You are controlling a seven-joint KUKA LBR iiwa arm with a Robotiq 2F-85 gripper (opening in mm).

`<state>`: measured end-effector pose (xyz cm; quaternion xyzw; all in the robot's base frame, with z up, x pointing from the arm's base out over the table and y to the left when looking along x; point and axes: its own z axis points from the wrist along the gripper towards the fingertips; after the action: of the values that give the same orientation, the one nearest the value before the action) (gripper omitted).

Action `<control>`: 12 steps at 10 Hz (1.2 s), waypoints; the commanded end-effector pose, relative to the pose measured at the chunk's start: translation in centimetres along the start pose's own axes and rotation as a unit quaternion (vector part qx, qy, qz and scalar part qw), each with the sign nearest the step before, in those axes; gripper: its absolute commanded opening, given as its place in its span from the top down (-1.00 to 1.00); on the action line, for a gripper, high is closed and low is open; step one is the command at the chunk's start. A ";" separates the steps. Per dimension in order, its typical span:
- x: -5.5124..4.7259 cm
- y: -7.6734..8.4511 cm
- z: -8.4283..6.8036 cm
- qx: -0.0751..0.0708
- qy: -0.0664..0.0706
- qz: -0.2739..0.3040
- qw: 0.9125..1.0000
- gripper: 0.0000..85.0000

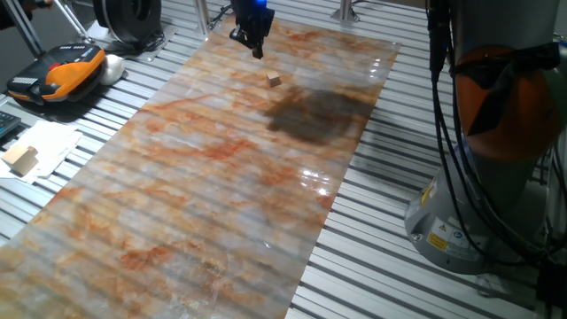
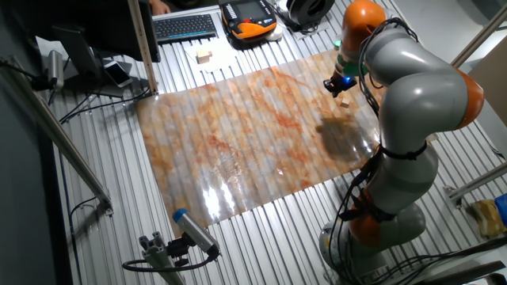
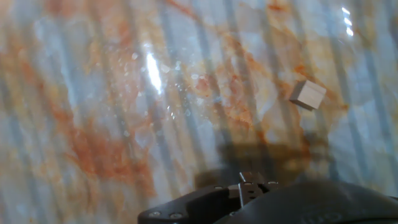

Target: Pick up the small block on the left and move it to the right

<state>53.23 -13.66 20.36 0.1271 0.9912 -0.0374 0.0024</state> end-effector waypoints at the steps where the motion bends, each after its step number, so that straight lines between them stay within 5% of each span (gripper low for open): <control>1: 0.0 0.0 0.0 0.003 -0.005 -0.001 1.000 1.00; 3: 0.0 0.0 0.0 -0.008 -0.010 -0.001 1.000 1.00; 10: 0.0 0.1 0.0 -0.010 -0.007 0.002 1.000 1.00; 12: 0.1 0.1 -0.1 -0.037 0.000 0.002 0.999 1.00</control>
<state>53.18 -13.56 20.41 0.1288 0.9917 0.0005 0.0072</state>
